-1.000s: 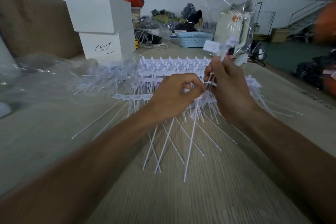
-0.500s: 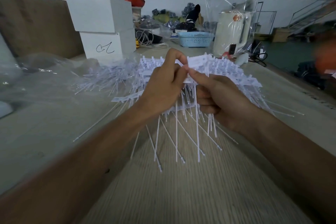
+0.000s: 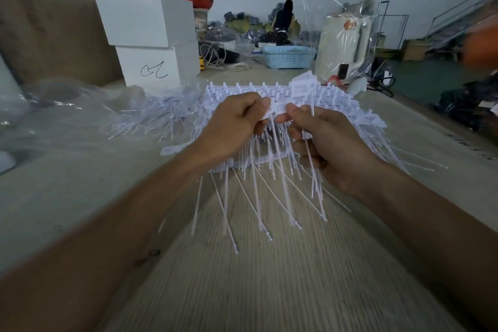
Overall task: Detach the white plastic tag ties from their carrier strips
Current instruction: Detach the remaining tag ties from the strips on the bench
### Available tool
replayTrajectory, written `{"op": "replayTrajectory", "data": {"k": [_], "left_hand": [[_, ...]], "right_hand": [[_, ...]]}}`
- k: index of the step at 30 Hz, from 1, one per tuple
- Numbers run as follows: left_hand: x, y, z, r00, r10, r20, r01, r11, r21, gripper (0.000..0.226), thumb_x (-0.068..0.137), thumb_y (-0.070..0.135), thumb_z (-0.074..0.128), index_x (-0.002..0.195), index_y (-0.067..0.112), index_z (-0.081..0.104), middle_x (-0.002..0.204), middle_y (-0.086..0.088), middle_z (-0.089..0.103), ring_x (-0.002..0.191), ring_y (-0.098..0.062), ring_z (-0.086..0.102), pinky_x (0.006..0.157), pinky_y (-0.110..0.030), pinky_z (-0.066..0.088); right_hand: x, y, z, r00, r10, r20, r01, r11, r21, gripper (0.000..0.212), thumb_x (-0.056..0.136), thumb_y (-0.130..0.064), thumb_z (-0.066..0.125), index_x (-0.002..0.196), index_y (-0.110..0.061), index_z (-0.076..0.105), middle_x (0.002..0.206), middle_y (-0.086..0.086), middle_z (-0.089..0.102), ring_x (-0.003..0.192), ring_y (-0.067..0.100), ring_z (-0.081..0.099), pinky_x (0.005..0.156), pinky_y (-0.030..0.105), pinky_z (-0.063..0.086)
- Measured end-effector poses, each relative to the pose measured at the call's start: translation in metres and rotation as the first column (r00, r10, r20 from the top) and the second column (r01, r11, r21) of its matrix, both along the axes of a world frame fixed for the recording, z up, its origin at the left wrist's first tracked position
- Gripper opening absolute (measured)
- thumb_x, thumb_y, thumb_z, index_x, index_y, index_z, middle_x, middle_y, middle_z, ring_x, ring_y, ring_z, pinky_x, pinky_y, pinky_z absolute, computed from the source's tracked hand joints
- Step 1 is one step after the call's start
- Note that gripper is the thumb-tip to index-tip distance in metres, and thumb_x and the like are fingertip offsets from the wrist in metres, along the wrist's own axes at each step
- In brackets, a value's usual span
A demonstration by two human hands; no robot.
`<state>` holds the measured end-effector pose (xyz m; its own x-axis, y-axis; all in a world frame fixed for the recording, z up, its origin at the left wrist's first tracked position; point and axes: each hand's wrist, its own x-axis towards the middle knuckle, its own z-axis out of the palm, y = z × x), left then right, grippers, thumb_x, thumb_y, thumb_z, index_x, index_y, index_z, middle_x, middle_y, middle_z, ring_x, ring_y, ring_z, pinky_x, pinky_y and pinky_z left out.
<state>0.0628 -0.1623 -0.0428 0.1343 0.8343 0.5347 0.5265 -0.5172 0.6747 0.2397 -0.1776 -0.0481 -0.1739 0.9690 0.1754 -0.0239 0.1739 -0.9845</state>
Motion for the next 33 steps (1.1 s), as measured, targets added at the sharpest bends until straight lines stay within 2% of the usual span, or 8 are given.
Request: {"op": "replayTrajectory", "data": {"k": [5, 8, 11, 16, 21, 28, 31, 33], "left_hand": [[0.0, 0.001, 0.006, 0.979, -0.098, 0.177, 0.112, 0.991, -0.067, 0.043, 0.104, 0.016, 0.05, 0.07, -0.009, 0.051, 0.066, -0.009, 0.04, 0.059, -0.006, 0.049, 0.069, -0.019, 0.05], [-0.006, 0.0, 0.01, 0.925, -0.159, 0.345, 0.206, 0.973, -0.103, 0.032, 0.101, 0.006, 0.051, 0.074, -0.007, 0.063, 0.05, 0.005, 0.048, 0.045, 0.0, 0.045, 0.053, -0.009, 0.043], [-0.01, -0.001, 0.013, 0.902, -0.206, 0.38, 0.261, 0.96, -0.099, 0.036, 0.092, 0.01, 0.059, 0.085, -0.026, 0.059, 0.047, 0.006, 0.05, 0.041, -0.002, 0.041, 0.046, -0.009, 0.037], [-0.011, -0.003, 0.016, 0.903, -0.261, 0.34, 0.319, 0.939, -0.127, 0.036, 0.078, 0.013, 0.06, 0.043, 0.022, 0.059, 0.044, 0.008, 0.038, 0.038, -0.003, 0.03, 0.042, -0.013, 0.03], [-0.012, -0.002, 0.017, 0.888, -0.317, 0.332, 0.382, 0.912, -0.15, 0.017, 0.082, 0.008, 0.063, 0.074, -0.007, 0.065, 0.046, 0.005, 0.043, 0.041, -0.005, 0.033, 0.044, -0.013, 0.031], [-0.01, 0.0, 0.023, 0.866, -0.376, 0.331, 0.43, 0.896, -0.108, 0.034, 0.089, 0.018, 0.055, 0.055, 0.014, 0.055, 0.05, 0.006, 0.041, 0.045, -0.006, 0.032, 0.046, -0.014, 0.03], [-0.013, 0.001, 0.023, 0.861, -0.386, 0.33, 0.442, 0.89, -0.114, 0.034, 0.091, 0.016, 0.055, 0.062, -0.002, 0.053, 0.05, 0.008, 0.041, 0.045, -0.005, 0.032, 0.047, -0.013, 0.032], [-0.013, 0.0, 0.024, 0.868, -0.39, 0.307, 0.443, 0.888, -0.123, 0.031, 0.093, 0.014, 0.054, 0.064, 0.005, 0.05, 0.051, 0.008, 0.039, 0.046, -0.006, 0.03, 0.048, -0.013, 0.031]], "right_hand": [[-0.003, -0.007, 0.001, 0.999, -0.04, 0.013, 0.036, 0.977, 0.209, 0.025, 0.1, -0.026, 0.061, 0.09, -0.007, 0.073, 0.059, -0.004, 0.047, 0.047, 0.01, 0.034, 0.046, 0.024, 0.026], [-0.005, -0.013, 0.006, 0.968, -0.173, 0.182, 0.047, 0.837, 0.545, 0.02, 0.099, -0.019, 0.063, 0.083, -0.016, 0.075, 0.055, -0.019, 0.053, 0.051, -0.001, 0.046, 0.056, 0.011, 0.033], [-0.003, -0.015, 0.013, 0.908, -0.279, 0.312, -0.033, 0.696, 0.718, 0.023, 0.1, -0.017, 0.062, 0.083, -0.008, 0.074, 0.056, -0.011, 0.045, 0.052, 0.003, 0.039, 0.054, 0.016, 0.027], [0.01, -0.012, 0.02, 0.814, -0.405, 0.416, -0.187, 0.495, 0.849, 0.034, 0.101, -0.008, 0.057, 0.068, -0.004, 0.052, 0.061, -0.004, 0.036, 0.055, 0.007, 0.035, 0.056, 0.023, 0.026], [0.013, -0.007, 0.019, 0.844, -0.353, 0.404, -0.118, 0.612, 0.782, 0.022, 0.1, -0.015, 0.062, 0.083, -0.007, 0.073, 0.058, -0.012, 0.046, 0.051, 0.004, 0.041, 0.055, 0.017, 0.029], [-0.002, -0.009, 0.019, 0.943, -0.259, 0.209, 0.078, 0.783, 0.617, 0.028, 0.099, -0.019, 0.061, 0.074, -0.011, 0.07, 0.05, 0.01, 0.041, 0.045, 0.011, 0.033, 0.049, 0.023, 0.029], [-0.003, -0.009, 0.021, 0.958, -0.217, 0.189, 0.075, 0.822, 0.564, 0.031, 0.1, -0.019, 0.06, 0.071, -0.01, 0.067, 0.047, 0.0, 0.037, 0.045, 0.016, 0.032, 0.048, 0.025, 0.027], [-0.003, -0.009, 0.022, 0.962, -0.199, 0.187, 0.07, 0.841, 0.536, 0.031, 0.1, -0.018, 0.06, 0.071, -0.011, 0.066, 0.046, -0.01, 0.041, 0.043, 0.01, 0.034, 0.049, 0.021, 0.03]]}}
